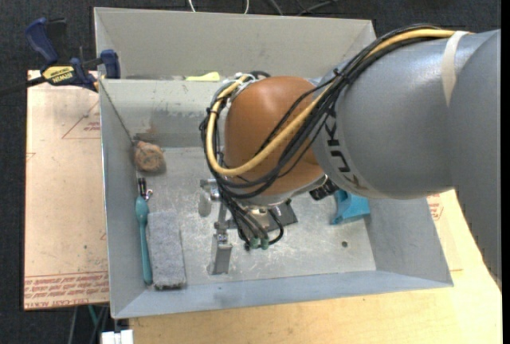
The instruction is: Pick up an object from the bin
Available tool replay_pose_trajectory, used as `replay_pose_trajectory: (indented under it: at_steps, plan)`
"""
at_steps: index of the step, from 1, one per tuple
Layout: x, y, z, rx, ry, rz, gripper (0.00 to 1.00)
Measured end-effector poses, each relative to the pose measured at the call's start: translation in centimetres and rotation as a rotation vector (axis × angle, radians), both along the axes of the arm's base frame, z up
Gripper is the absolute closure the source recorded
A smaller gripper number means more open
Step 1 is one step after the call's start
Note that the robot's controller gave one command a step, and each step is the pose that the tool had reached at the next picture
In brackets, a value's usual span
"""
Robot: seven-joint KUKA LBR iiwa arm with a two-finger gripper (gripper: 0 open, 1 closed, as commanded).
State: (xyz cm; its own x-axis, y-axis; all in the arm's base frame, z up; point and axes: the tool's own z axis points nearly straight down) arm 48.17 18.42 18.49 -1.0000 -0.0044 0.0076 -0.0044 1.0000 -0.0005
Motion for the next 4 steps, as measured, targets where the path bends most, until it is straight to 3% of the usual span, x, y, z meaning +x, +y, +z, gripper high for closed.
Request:
replay_pose_trajectory:
  at_steps: [1,2,3,4]
  plan:
    - [0.2,-0.1,0.4,0.002,-0.007,-0.004,0.0]
    - [1.3,-3.1,-3.9,0.003,-0.011,0.097,0.0]
    - [1.4,-4.1,-1.8,0.001,0.001,0.094,0.0]
    - [1.5,-7.0,2.1,0.002,-0.006,0.056,0.0]
